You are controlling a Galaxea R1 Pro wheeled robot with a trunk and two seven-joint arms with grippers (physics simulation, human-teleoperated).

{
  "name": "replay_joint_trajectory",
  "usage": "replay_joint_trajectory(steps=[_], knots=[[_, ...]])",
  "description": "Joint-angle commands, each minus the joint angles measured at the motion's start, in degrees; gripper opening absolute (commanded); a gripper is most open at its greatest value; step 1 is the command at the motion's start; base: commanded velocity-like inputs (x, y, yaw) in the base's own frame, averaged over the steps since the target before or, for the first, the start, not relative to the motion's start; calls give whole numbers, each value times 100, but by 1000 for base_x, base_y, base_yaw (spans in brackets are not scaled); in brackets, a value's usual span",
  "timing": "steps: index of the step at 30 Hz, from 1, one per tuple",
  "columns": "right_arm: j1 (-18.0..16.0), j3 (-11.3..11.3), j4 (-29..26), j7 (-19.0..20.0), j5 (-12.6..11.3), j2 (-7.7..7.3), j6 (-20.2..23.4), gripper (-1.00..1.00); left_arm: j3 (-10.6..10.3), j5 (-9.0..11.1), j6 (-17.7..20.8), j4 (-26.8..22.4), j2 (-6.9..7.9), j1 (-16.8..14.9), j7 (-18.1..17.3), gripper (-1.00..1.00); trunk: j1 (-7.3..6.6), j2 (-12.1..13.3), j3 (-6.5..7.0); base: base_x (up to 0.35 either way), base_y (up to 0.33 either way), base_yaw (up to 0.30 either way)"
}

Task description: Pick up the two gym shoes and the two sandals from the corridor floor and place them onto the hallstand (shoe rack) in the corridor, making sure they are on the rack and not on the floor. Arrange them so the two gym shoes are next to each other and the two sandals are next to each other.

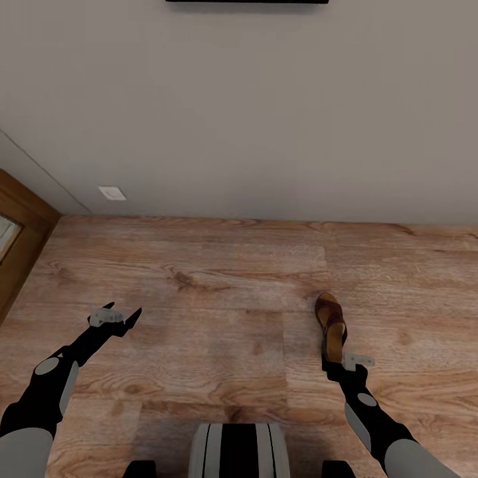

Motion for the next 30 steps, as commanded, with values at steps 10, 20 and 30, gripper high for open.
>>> replay_joint_trajectory(steps=[10, 20, 30], knots=[[-2, 25, 3, -10, -52, -2, -22, 100, 7, -60, -37, -51, -8, 3, -23, 100, -1, -1, -48, 0, 0, 45], [-2, 21, -3, -10, -52, -2, -22, 100, 6, -65, -35, -84, -21, 4, -23, 100, -1, -1, -55, 86, 0, 10], [-2, 18, -5, -10, -52, -2, -22, 100, 2, -66, -37, -85, -40, 5, -23, 100, -1, -1, -56, 21, 0, 0]])
